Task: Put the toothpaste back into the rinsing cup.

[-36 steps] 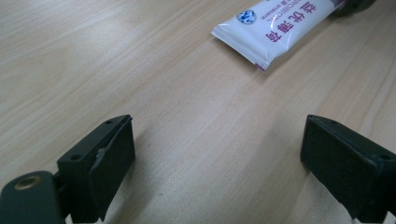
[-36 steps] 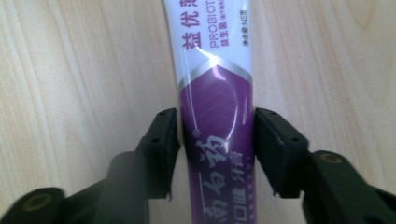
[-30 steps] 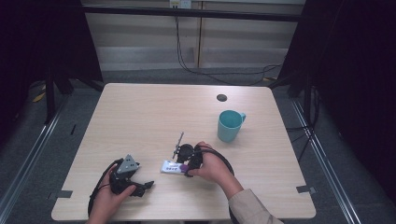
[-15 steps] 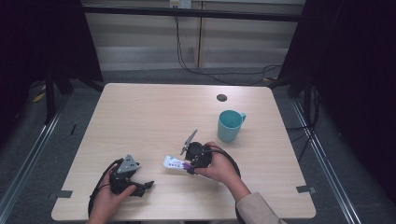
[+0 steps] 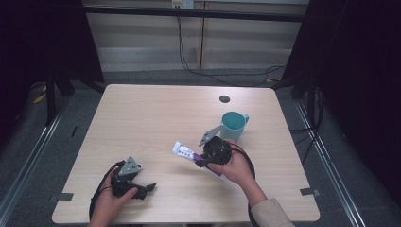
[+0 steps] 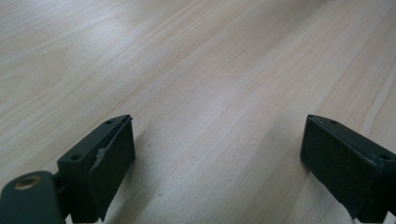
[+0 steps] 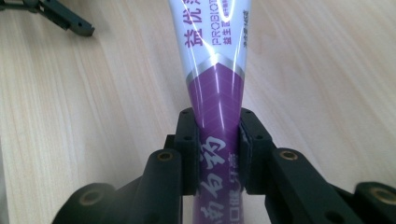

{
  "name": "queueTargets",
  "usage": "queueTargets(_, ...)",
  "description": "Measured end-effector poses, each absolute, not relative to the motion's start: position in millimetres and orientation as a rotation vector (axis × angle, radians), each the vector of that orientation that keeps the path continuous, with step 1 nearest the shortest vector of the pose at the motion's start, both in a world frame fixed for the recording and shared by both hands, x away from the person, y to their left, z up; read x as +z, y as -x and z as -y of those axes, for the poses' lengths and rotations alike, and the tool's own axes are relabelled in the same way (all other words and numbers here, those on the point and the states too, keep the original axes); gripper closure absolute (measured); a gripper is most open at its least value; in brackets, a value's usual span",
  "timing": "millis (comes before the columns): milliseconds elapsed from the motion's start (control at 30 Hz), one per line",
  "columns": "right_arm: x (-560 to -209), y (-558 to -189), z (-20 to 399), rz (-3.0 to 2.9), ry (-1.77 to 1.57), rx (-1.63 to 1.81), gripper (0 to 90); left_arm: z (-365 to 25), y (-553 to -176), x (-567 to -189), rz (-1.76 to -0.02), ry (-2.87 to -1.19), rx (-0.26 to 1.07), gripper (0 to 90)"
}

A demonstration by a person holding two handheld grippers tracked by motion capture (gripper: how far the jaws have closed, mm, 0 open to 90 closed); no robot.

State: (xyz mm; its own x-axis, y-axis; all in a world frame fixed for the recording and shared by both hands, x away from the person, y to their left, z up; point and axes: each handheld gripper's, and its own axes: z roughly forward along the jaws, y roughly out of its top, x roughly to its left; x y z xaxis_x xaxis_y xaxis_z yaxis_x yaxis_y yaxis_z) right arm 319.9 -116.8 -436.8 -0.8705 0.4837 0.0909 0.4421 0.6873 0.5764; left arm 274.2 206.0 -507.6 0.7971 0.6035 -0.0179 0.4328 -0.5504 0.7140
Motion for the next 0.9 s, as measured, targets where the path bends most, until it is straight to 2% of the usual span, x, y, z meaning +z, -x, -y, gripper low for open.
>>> queueTargets(900,-416,-316,166,-2.526,-0.920,1.267,72.9,-206,-274,-508,-0.762,-2.240,0.297,9.8)
